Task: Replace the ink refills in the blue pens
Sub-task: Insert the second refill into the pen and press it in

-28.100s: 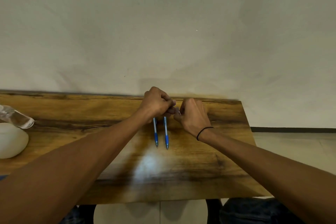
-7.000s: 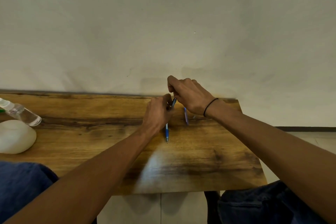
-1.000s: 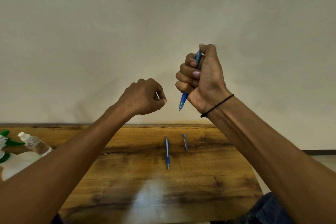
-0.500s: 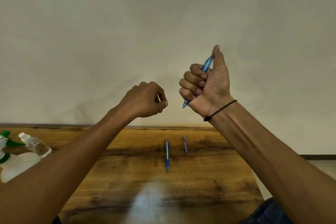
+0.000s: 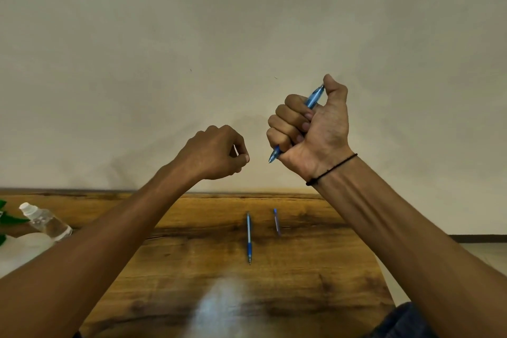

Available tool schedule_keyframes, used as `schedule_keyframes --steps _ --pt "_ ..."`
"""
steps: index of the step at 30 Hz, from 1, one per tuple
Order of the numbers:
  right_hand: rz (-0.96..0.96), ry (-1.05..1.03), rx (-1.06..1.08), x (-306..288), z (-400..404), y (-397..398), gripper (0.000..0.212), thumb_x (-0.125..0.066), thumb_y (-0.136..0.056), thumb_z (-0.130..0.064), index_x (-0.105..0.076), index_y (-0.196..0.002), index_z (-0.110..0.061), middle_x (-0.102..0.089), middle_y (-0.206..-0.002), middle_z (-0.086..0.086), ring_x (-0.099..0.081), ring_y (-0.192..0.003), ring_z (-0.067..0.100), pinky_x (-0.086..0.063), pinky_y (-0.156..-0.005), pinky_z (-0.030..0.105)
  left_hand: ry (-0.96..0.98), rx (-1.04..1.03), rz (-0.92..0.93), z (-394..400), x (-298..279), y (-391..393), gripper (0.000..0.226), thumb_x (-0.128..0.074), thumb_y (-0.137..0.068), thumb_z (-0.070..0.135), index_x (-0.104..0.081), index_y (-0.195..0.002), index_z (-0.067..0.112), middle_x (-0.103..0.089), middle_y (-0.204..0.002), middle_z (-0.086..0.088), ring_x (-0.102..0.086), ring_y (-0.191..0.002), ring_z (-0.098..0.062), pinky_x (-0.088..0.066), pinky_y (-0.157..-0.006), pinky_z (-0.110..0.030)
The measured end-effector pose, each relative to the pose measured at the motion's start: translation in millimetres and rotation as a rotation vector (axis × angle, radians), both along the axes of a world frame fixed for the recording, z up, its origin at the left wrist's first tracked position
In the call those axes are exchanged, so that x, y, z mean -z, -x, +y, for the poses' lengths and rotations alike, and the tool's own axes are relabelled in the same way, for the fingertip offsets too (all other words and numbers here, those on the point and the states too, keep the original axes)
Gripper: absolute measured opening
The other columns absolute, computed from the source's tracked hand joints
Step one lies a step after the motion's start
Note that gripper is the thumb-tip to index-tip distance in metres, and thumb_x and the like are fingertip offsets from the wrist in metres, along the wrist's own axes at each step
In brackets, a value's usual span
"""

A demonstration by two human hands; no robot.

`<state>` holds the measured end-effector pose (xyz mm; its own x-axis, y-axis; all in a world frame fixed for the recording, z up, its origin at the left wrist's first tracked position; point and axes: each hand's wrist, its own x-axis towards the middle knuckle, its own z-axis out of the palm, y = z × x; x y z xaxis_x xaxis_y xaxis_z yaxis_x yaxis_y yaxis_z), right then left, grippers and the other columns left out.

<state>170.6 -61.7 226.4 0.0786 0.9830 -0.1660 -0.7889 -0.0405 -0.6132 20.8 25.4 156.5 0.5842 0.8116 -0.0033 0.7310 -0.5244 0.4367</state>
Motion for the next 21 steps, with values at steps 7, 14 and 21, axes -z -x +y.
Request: schedule_keyframes --steps 7,14,21 --pt "0.002 -0.018 -0.024 1.5 0.1 0.4 0.075 -0.028 -0.097 -0.074 -0.028 -0.045 -0.019 -0.021 -0.039 -0.006 -0.006 -0.045 0.011 -0.010 -0.040 0.022 -0.004 0.008 -0.008 -1.0 0.6 -0.2 0.014 -0.068 -0.098 0.033 -0.077 -0.102 0.023 -0.079 -0.083 0.010 -0.073 -0.073 -0.005 -0.063 -0.079 -0.038" --pt "0.022 -0.006 -0.010 2.2 0.7 0.5 0.074 -0.029 -0.097 -0.072 -0.029 -0.046 -0.019 -0.022 -0.039 -0.006 -0.006 -0.046 0.010 -0.012 -0.040 0.021 -0.004 0.010 -0.009 -0.5 2.3 0.0 0.015 -0.068 -0.098 0.033 -0.078 -0.103 0.023 -0.079 -0.083 0.010 -0.073 -0.073 -0.005 -0.063 -0.080 -0.039" --pt "0.025 0.002 -0.008 1.5 0.7 0.5 0.074 -0.028 -0.098 -0.074 -0.028 -0.047 -0.019 -0.021 -0.040 -0.006 -0.007 -0.046 0.010 -0.011 -0.040 0.022 -0.004 0.009 -0.009 -0.4 3.2 -0.2 0.014 -0.068 -0.098 0.033 -0.077 -0.102 0.023 -0.079 -0.083 0.010 -0.073 -0.073 -0.006 -0.063 -0.080 -0.039"
